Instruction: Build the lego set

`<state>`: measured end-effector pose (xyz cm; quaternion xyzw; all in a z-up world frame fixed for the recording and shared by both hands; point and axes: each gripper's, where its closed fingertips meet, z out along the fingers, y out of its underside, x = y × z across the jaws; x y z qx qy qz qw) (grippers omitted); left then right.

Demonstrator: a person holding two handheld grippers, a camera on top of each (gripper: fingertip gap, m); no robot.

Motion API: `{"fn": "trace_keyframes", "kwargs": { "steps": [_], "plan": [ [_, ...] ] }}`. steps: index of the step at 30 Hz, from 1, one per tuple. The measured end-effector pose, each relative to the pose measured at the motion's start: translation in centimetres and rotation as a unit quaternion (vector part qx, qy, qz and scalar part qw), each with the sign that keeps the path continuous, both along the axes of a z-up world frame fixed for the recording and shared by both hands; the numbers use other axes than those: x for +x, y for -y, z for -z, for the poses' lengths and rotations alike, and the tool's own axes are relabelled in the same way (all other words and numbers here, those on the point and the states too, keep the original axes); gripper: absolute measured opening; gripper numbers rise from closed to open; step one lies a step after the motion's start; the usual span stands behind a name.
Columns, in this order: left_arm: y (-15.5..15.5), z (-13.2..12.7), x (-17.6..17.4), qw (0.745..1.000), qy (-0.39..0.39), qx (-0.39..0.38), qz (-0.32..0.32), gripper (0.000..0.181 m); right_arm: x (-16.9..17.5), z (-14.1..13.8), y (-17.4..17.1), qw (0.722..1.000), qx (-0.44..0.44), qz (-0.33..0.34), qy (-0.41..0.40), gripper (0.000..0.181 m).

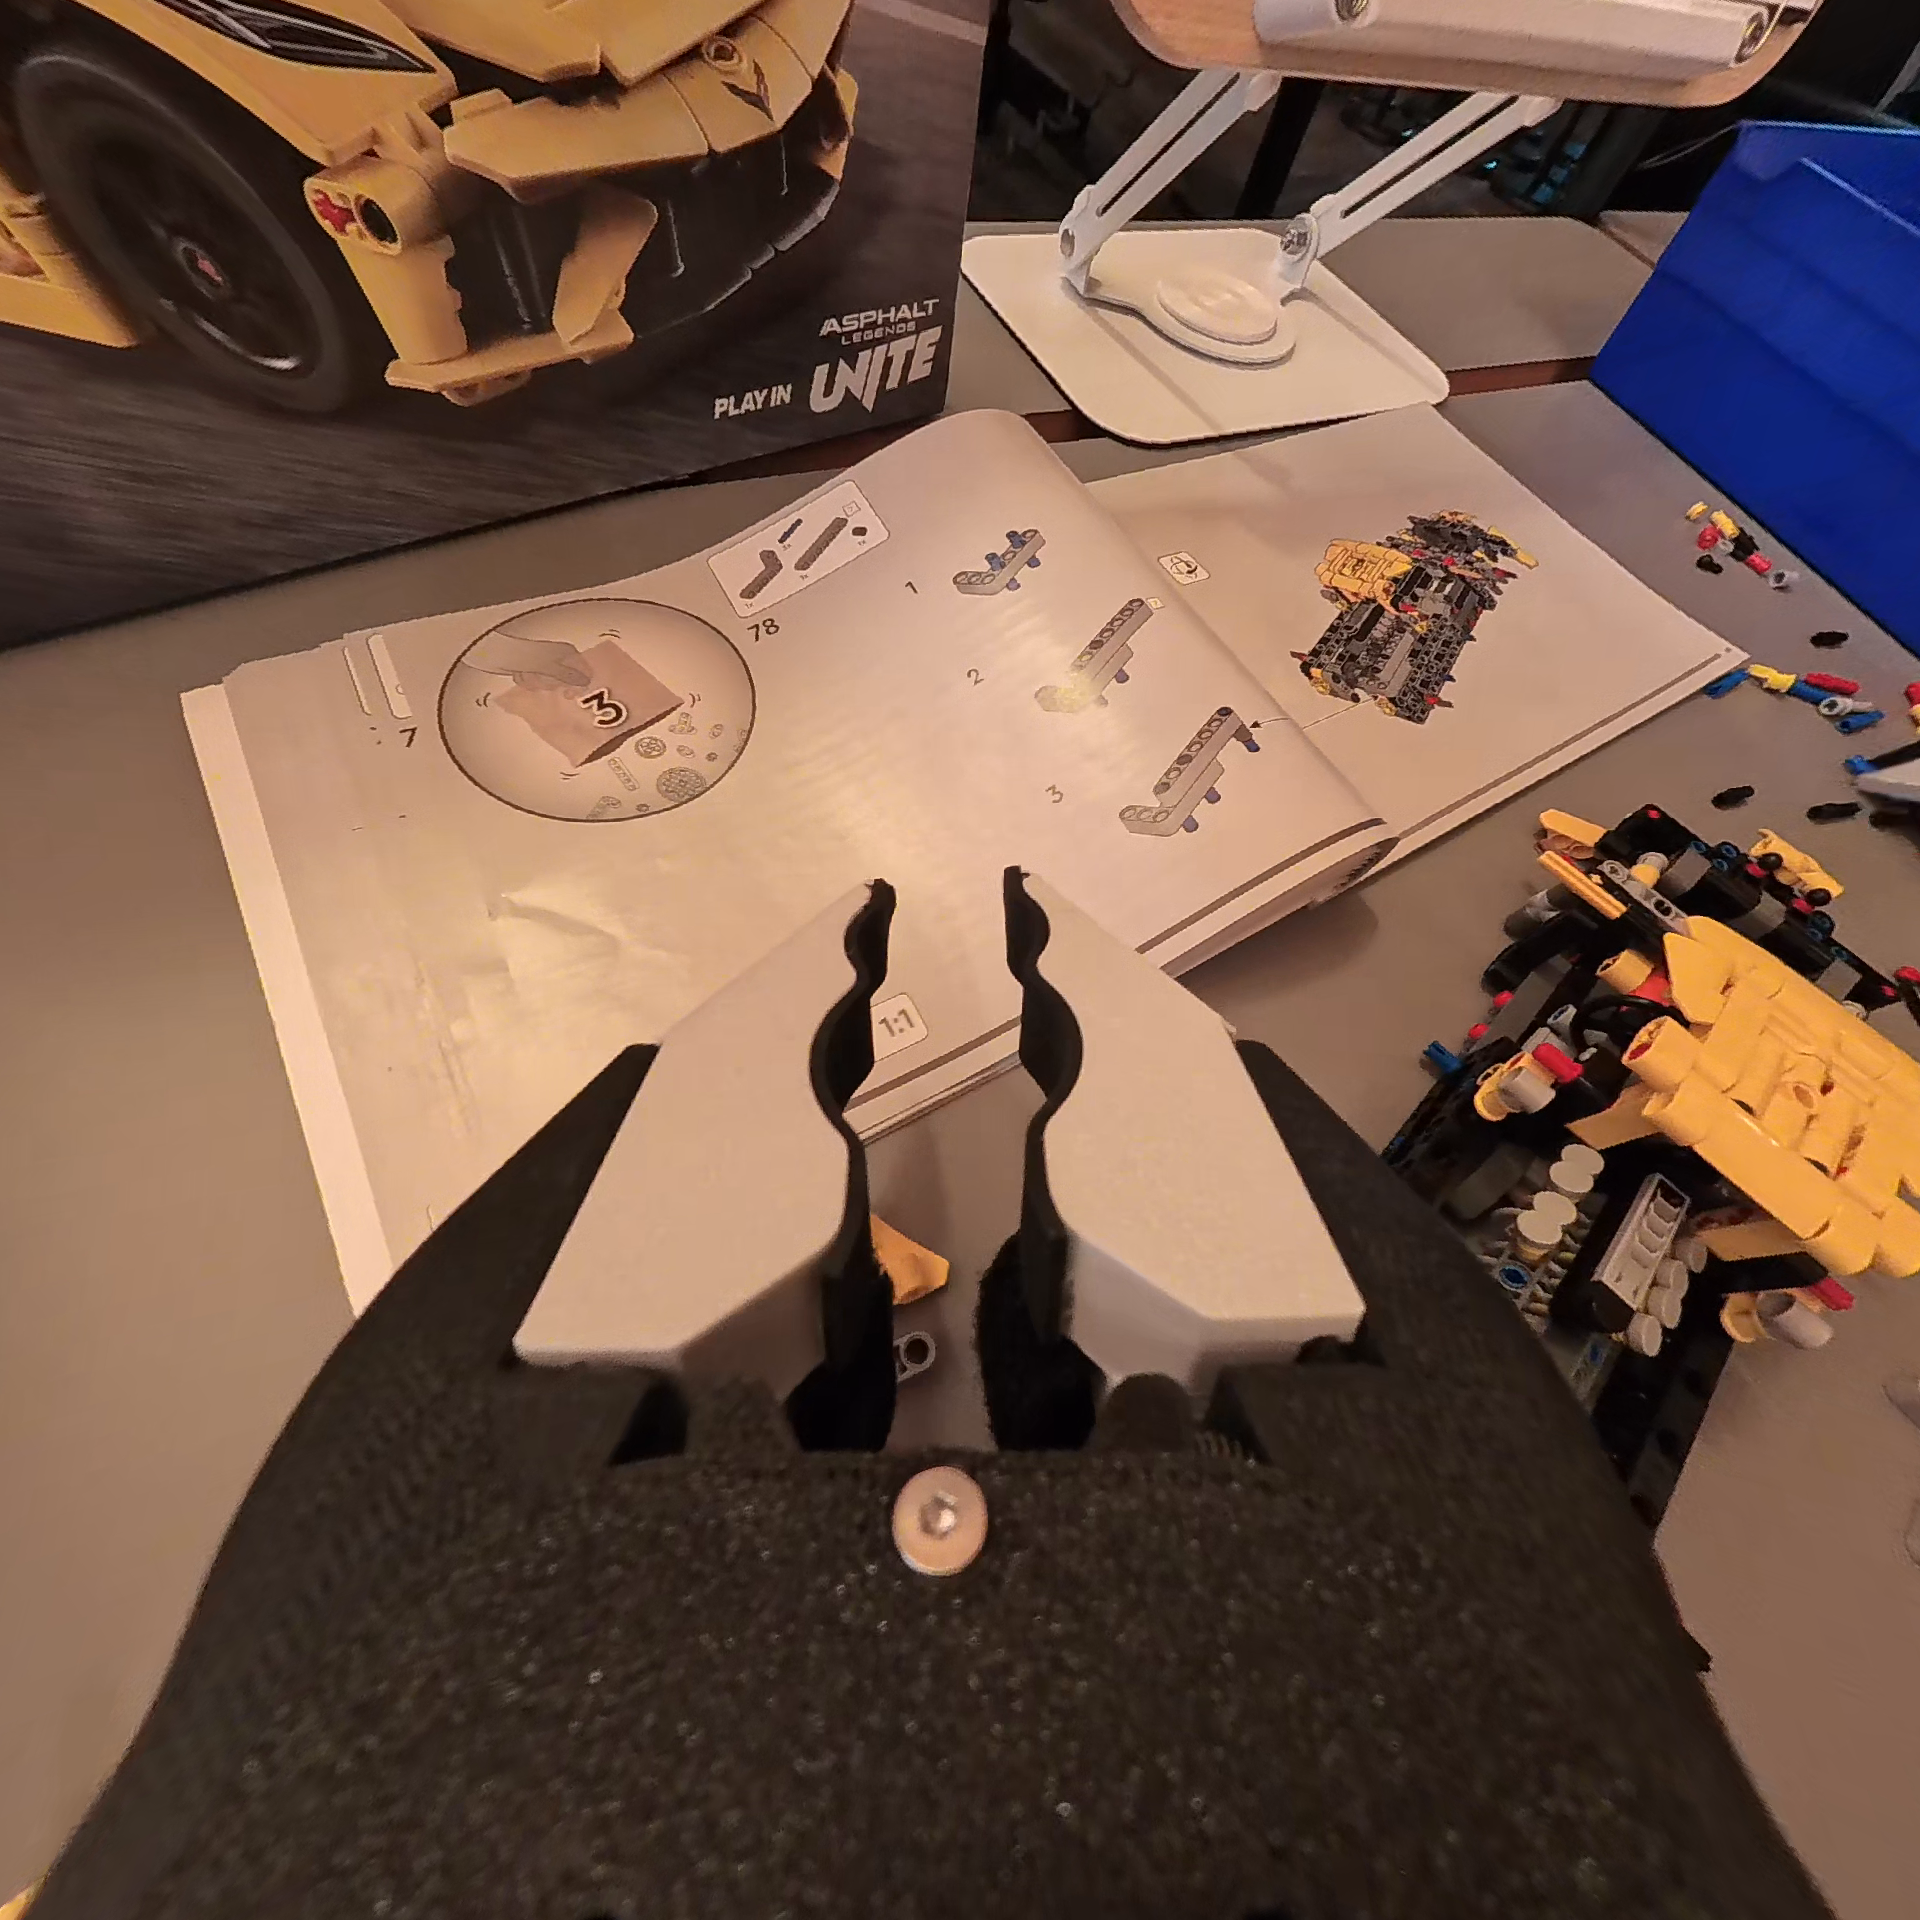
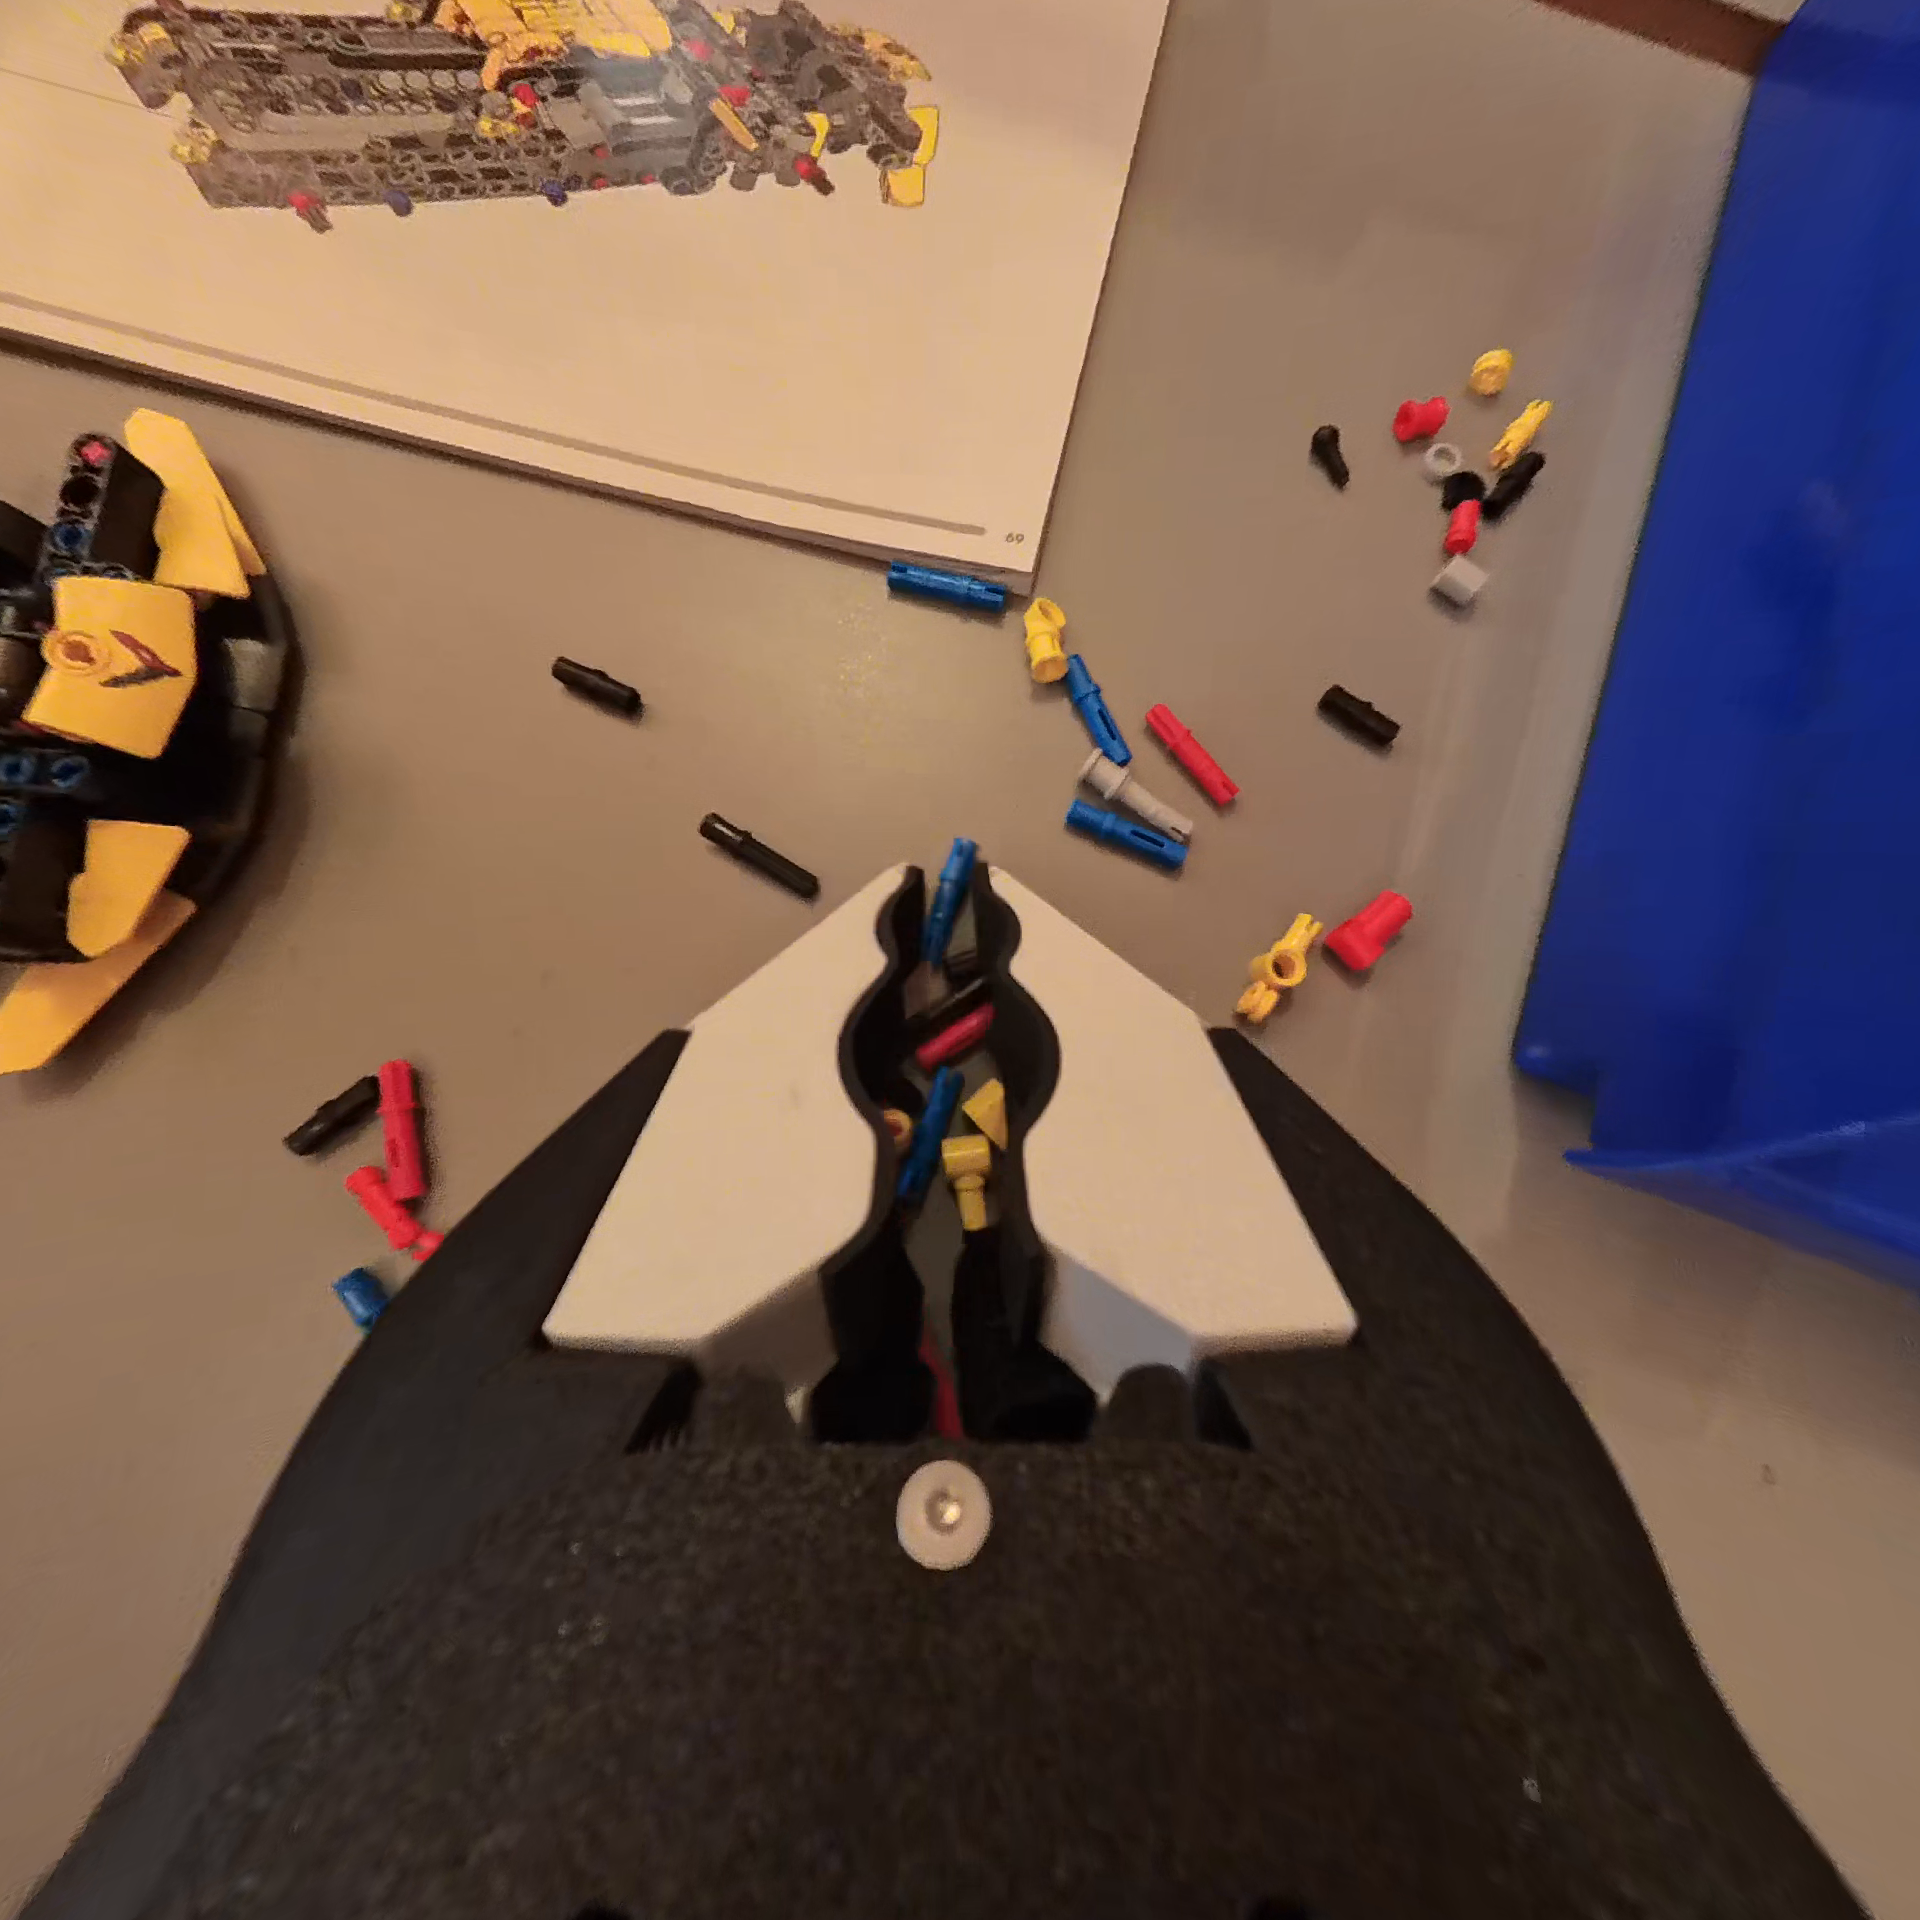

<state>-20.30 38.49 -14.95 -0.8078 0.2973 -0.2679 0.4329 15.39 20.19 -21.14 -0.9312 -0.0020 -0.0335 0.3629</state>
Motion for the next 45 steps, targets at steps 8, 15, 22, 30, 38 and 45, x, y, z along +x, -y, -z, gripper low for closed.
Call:
{"fn": "trace_keyframes", "kwargs": {
  "steps": [8, 15, 22, 30, 38, 45],
  "plan": [
    [0.0, -0.1, 0.0, 1.0, -0.001, 0.003, 0.0, 0.022, -0.9, -2.4, 0.0, 0.999, 0.034, -0.016, 0.015, 0.003],
    [0.1, -0.3, 0.1, 1.0, 0.001, 0.005, 0.001, 0.022, -18.7, -3.2, 9.0, 0.912, -0.03, -0.4, -0.088, 0.004],
    [0.3, -0.4, 0.3, 1.0, -0.002, 0.01, 0.004, 0.022, -20.8, -0.2, 11.2, 0.924, -0.05, -0.376, -0.051, 0.005],
    [0.4, -0.4, 0.4, 1.0, -0.004, 0.011, 0.005, 0.022, -17.8, -2.2, 11.6, 0.949, -0.017, -0.307, -0.063, 0.022],
    [0.3, -0.5, 0.3, 1.0, -0.004, 0.013, 0.004, 0.022, -7.5, 0.0, 13.8, 0.986, -0.045, -0.157, 0.004, 0.038],
    [0.2, -0.4, 0.2, 1.0, -0.007, 0.015, 0.001, 0.022, -8.1, 0.0, 13.3, 0.987, -0.033, -0.16, -0.001, 0.023]
  ]
}}
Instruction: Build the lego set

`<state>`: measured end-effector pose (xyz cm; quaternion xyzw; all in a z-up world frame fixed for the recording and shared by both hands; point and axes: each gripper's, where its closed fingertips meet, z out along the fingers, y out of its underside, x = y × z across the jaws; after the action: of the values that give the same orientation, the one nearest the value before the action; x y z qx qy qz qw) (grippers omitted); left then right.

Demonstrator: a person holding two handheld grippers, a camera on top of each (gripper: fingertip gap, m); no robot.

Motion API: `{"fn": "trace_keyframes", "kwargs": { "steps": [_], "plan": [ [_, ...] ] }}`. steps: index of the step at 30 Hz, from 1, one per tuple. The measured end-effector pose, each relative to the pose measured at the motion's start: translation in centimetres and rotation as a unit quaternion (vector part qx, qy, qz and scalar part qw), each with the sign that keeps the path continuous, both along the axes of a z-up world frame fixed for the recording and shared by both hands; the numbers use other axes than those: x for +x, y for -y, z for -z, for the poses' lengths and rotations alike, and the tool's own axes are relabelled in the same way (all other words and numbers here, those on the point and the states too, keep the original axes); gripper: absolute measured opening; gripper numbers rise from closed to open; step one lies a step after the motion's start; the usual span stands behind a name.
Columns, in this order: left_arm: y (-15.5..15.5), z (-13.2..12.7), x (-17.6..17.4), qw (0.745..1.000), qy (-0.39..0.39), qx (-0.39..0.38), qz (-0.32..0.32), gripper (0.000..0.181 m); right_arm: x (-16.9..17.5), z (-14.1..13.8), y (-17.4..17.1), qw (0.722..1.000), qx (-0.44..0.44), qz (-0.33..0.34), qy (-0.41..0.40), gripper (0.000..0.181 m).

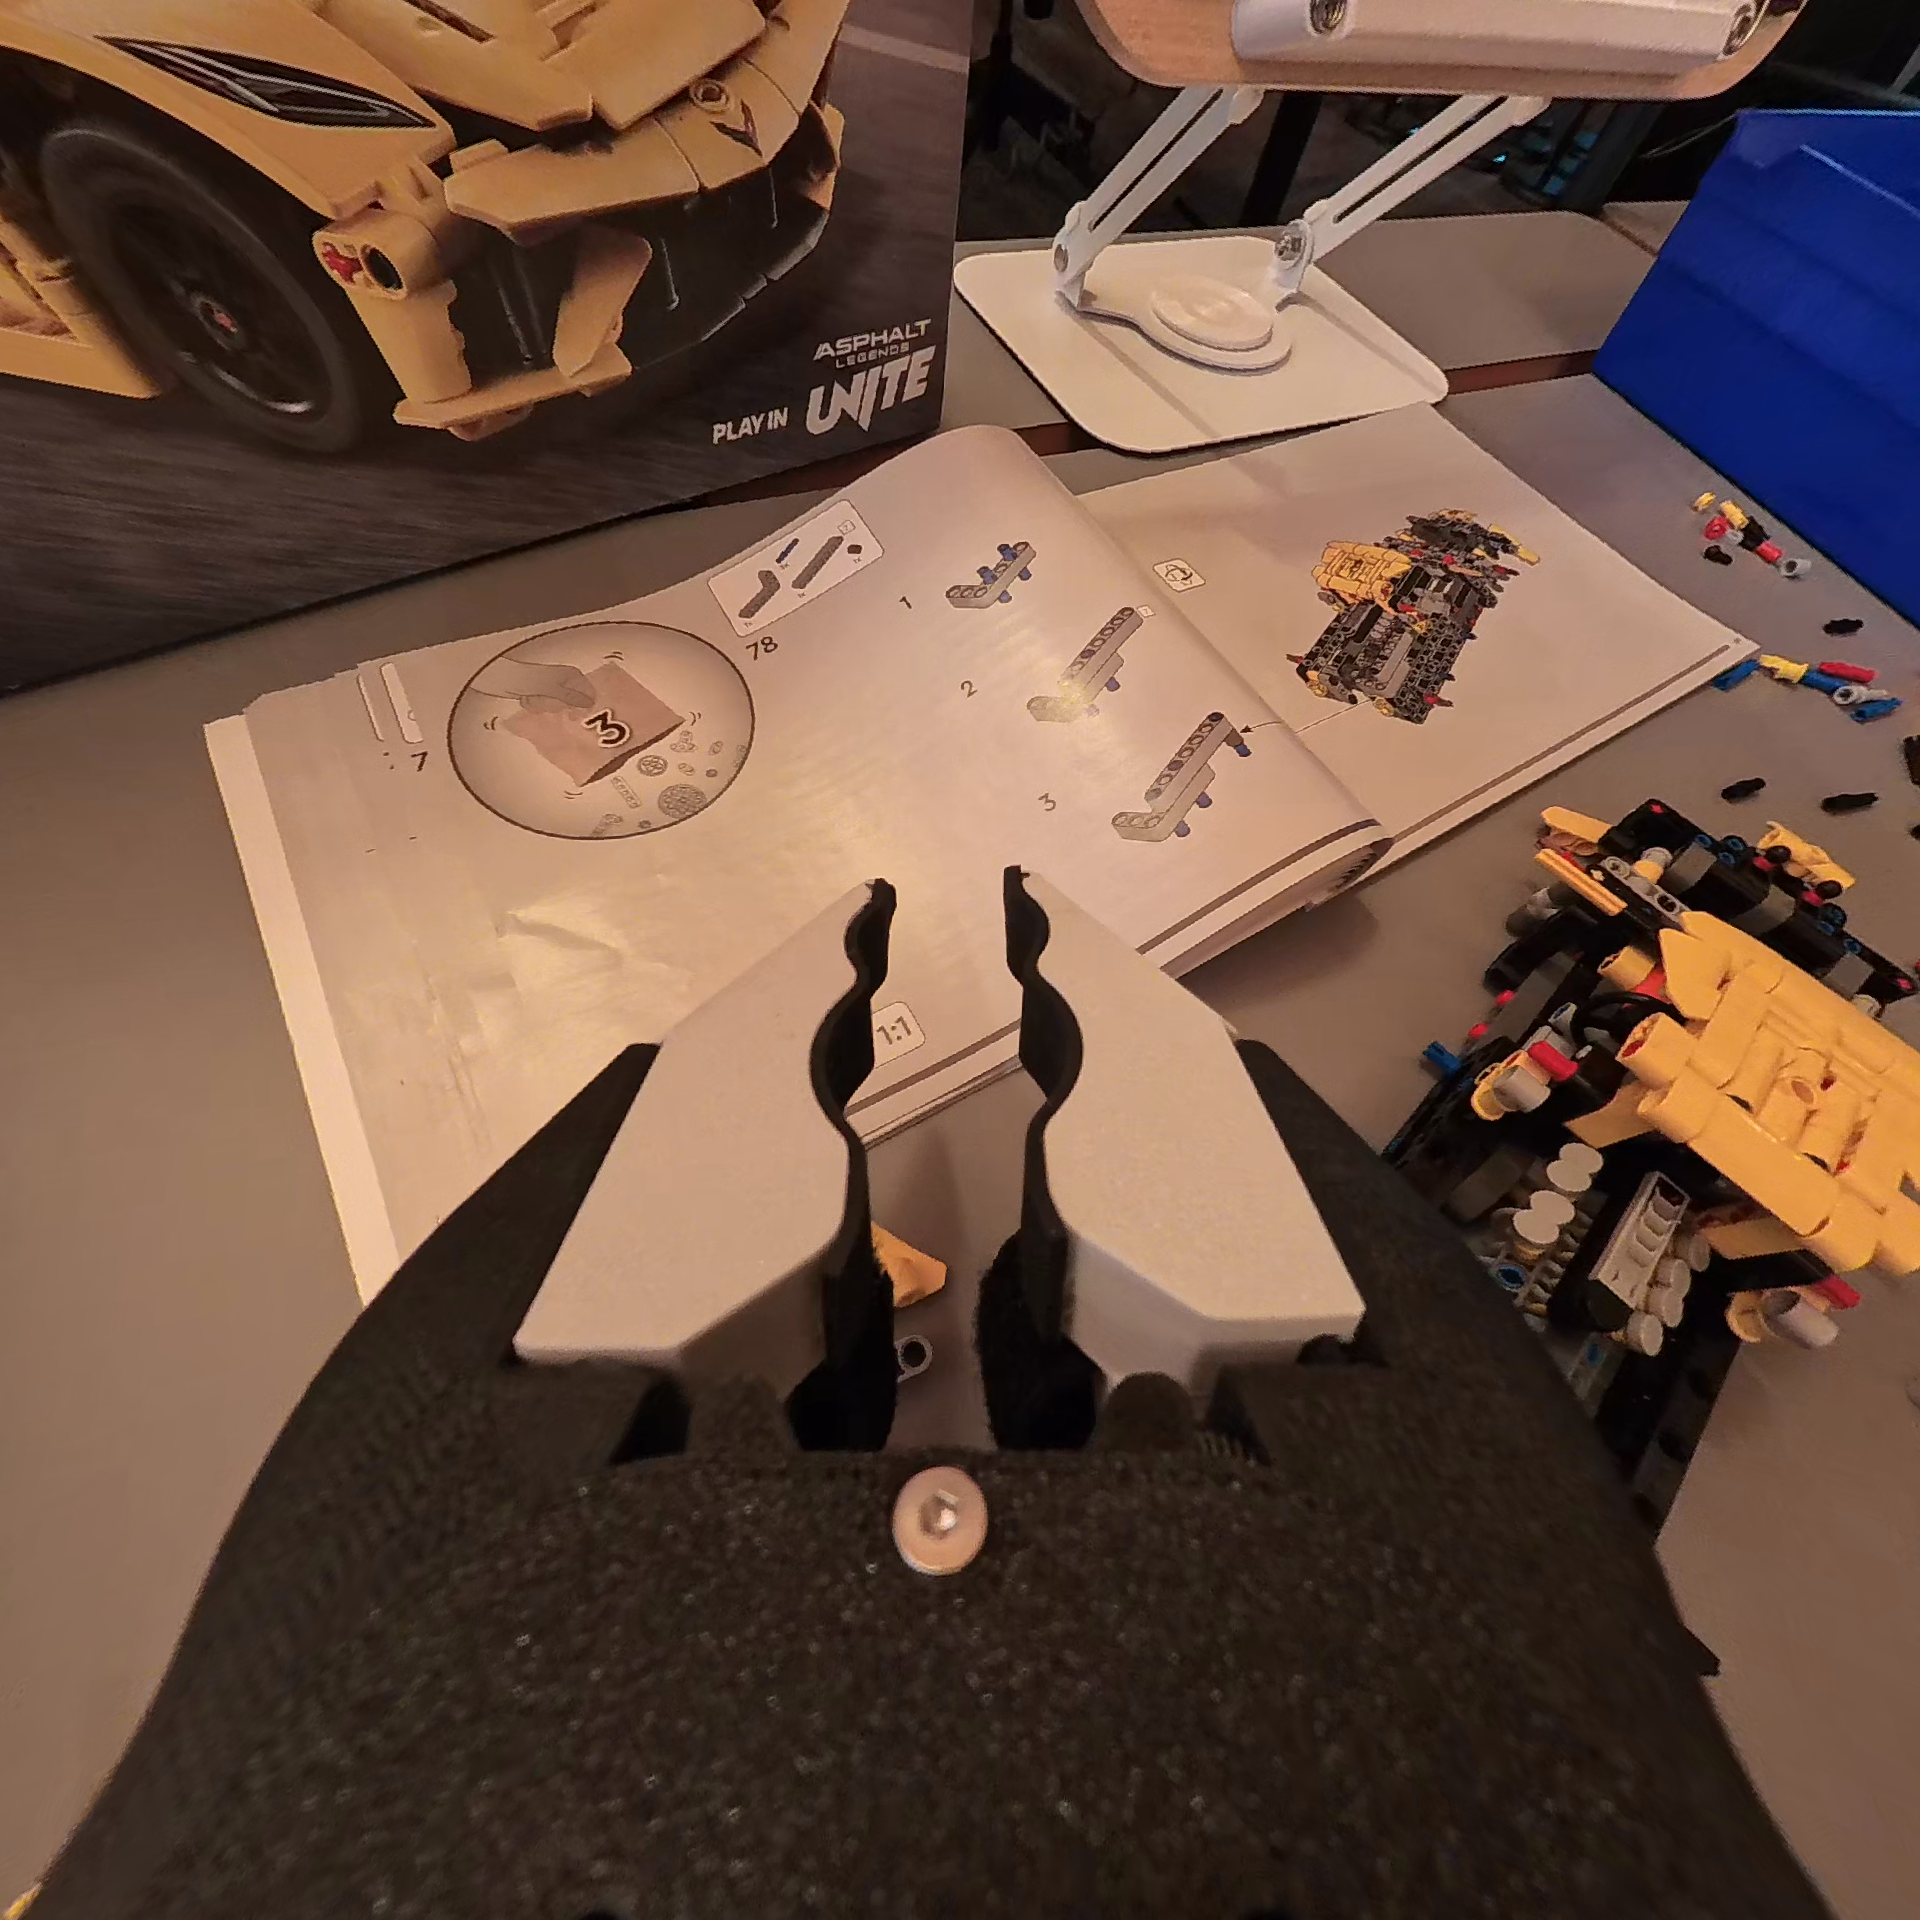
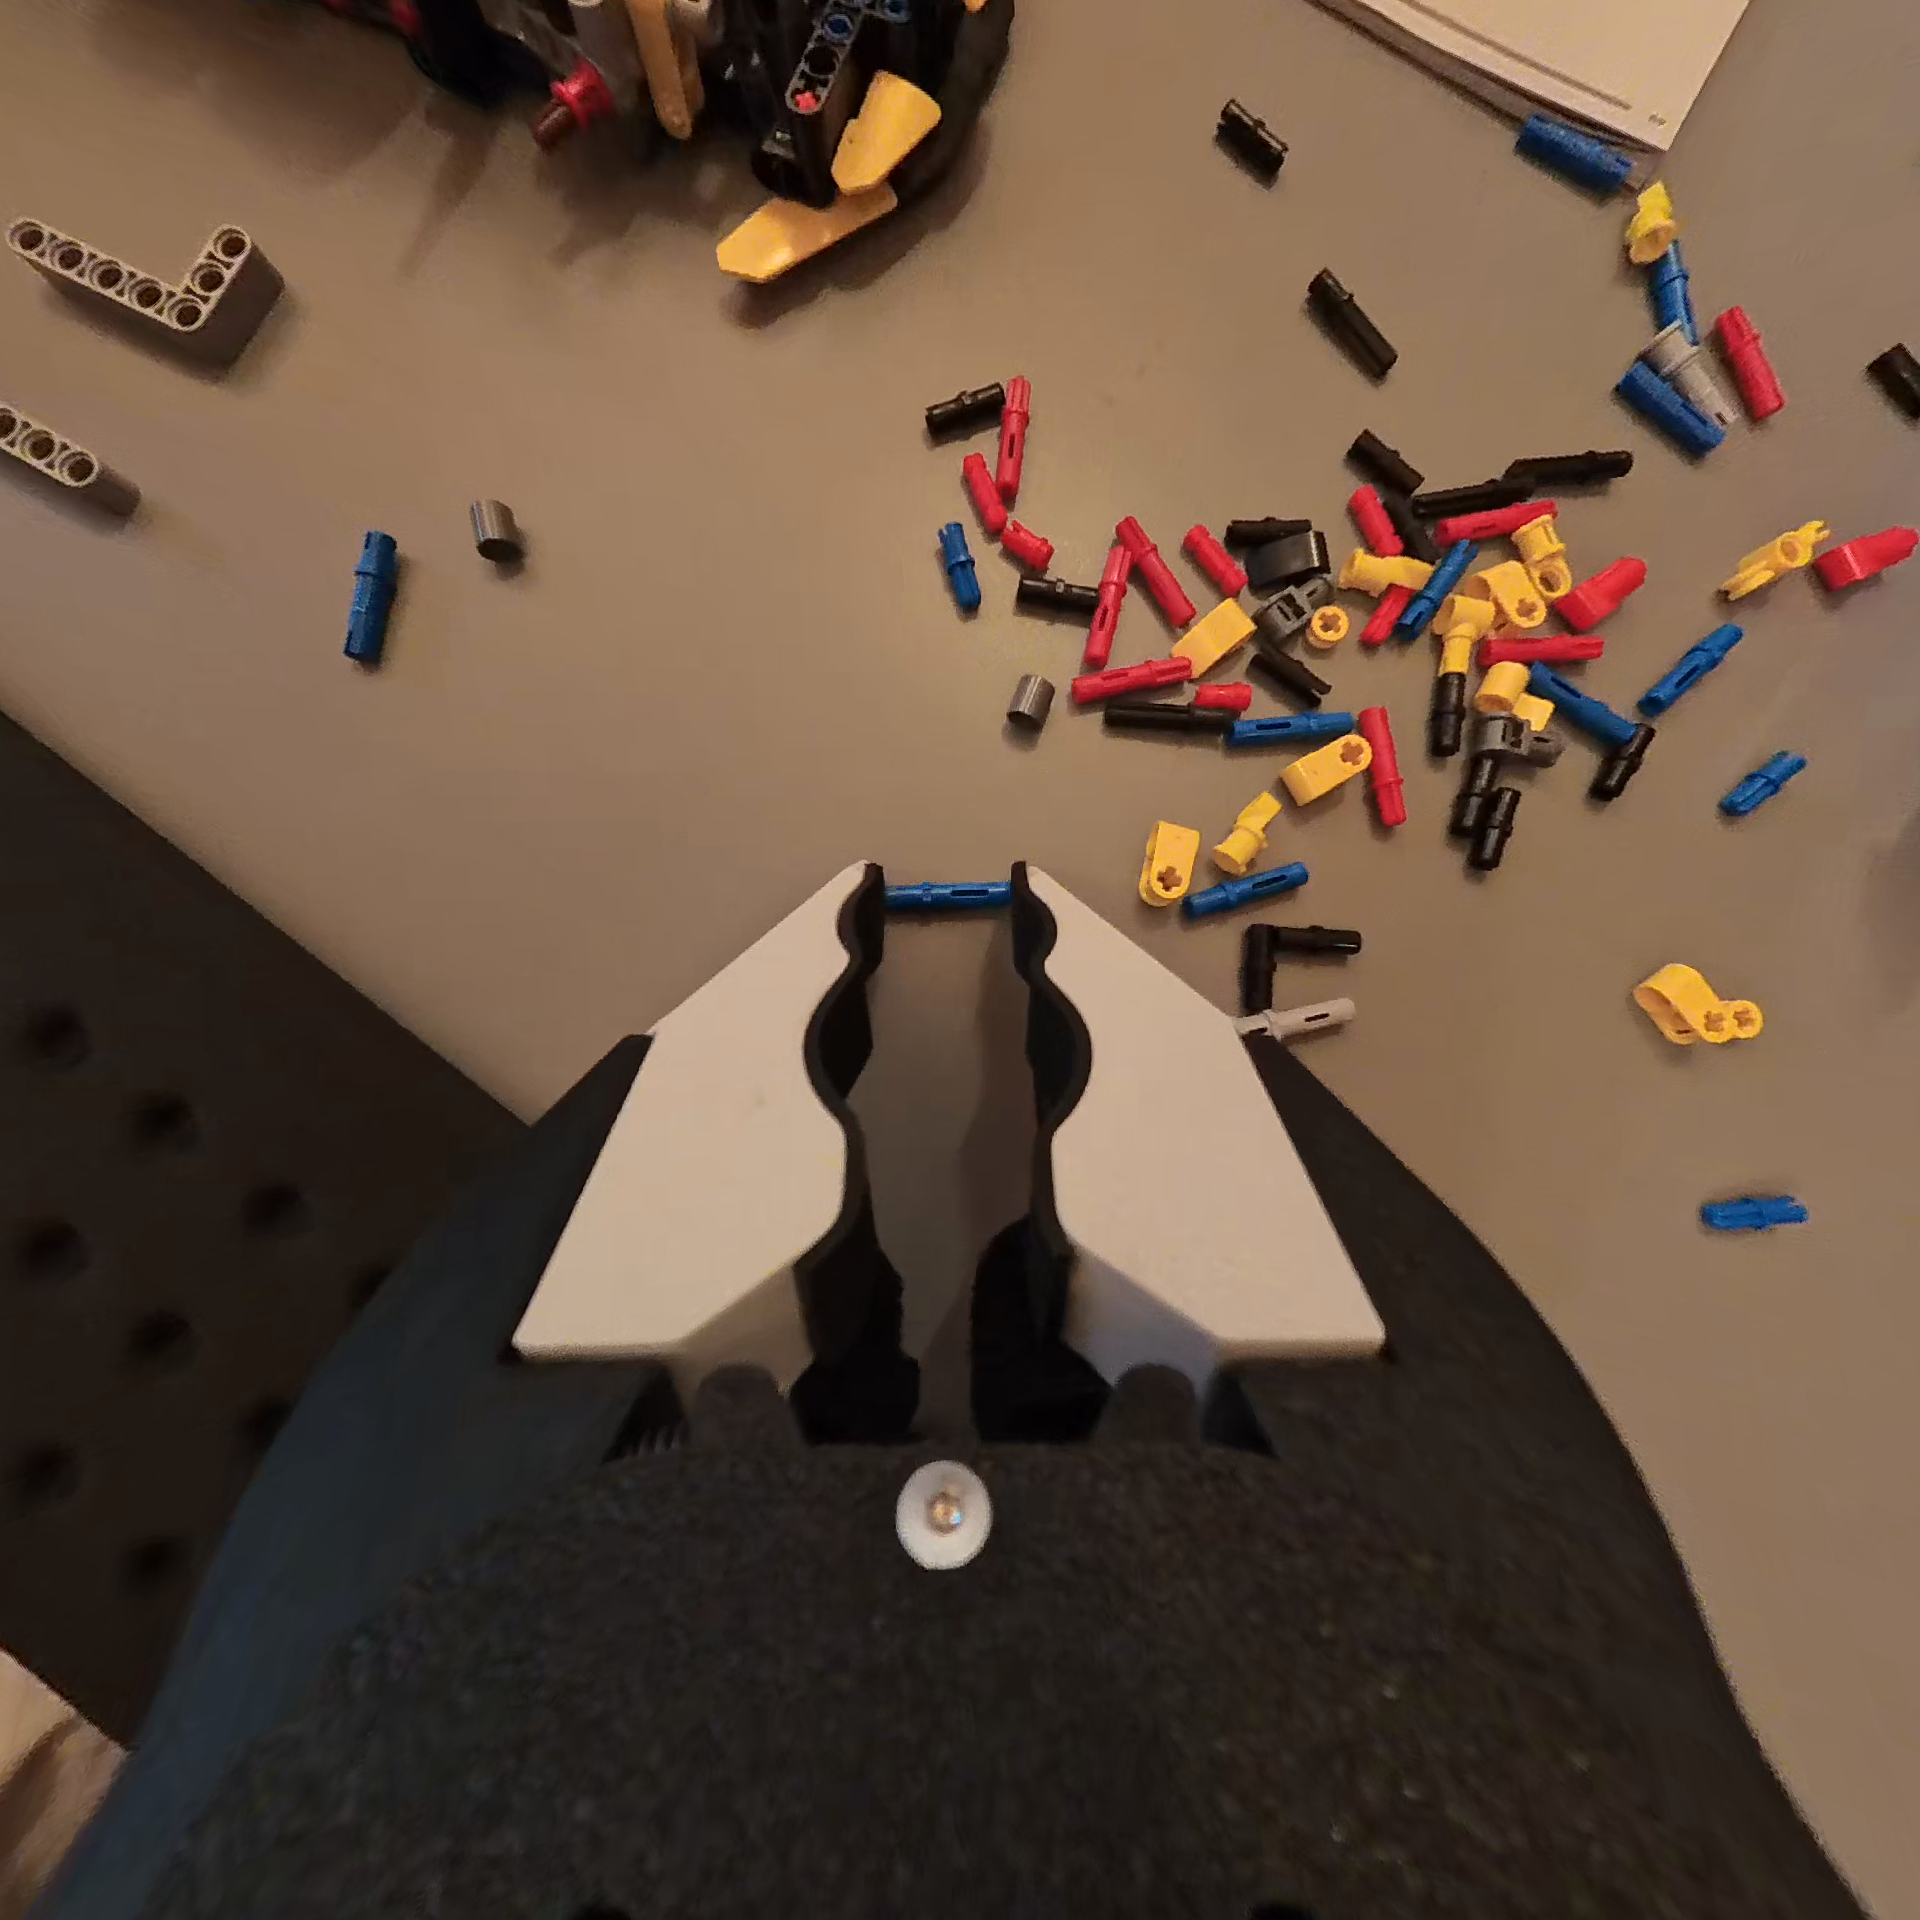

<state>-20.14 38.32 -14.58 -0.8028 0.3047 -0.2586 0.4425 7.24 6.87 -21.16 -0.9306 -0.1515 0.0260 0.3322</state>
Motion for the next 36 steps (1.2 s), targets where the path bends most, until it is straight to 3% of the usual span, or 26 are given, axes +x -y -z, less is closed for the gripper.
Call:
{"fn": "trace_keyframes", "kwargs": {
  "steps": [4, 7, 10, 14, 15, 17, 19, 21, 23, 30, 36],
  "plan": [
    [0.0, -0.1, 0.0, 1.0, 0.002, 0.0, 0.0, 0.022, -1.1, -0.6, -0.4, 1.0, 0.01, -0.018, 0.003, 0.023],
    [0.1, -0.1, 0.1, 1.0, 0.002, 0.0, 0.003, 0.022, -5.7, -1.2, -1.1, 0.995, 0.011, -0.09, -0.034, 0.023],
    [0.2, -0.2, 0.2, 1.0, 0.001, 0.003, 0.004, 0.022, -8.3, -0.1, -1.3, 0.989, -0.005, -0.146, -0.013, 0.023],
    [0.2, -0.2, 0.1, 1.0, 0.002, 0.002, 0.003, 0.022, -8.5, 0.0, -1.6, 0.99, -0.01, -0.14, -0.023, 0.028],
    [0.1, -0.2, 0.1, 1.0, 0.003, 0.002, 0.003, 0.022, -8.2, -0.4, -1.5, 0.991, -0.006, -0.134, -0.025, 0.037],
    [0.1, -0.2, 0.1, 1.0, 0.003, 0.001, 0.003, 0.022, -6.5, -2.0, -1.4, 0.993, 0.028, -0.112, -0.034, 0.036],
    [0.2, -0.3, 0.1, 1.0, 0.004, 0.001, 0.004, 0.022, -2.2, -2.9, -1.3, 0.997, 0.044, -0.056, -0.014, 0.035],
    [0.2, -0.3, 0.2, 1.0, 0.004, 0.001, 0.005, 0.022, 2.0, -2.1, -0.3, 1.0, 0.018, -0.022, 0.008, 0.039],
    [0.3, -0.2, 0.3, 1.0, 0.003, 0.001, 0.007, 0.022, 4.1, -1.4, 0.1, 0.999, 0.013, -0.037, 0.014, 0.041],
    [0.1, 0.0, 0.2, 1.0, -0.008, 0.009, 0.005, 0.022, 5.2, -0.9, -1.5, 0.991, 0.023, -0.129, 0.002, 0.038],
    [-0.1, 0.0, -0.1, 1.0, -0.009, 0.01, -0.001, 0.022, 5.1, 0.0, -1.9, 0.989, 0.015, -0.144, -0.017, 0.023]
  ]
}}
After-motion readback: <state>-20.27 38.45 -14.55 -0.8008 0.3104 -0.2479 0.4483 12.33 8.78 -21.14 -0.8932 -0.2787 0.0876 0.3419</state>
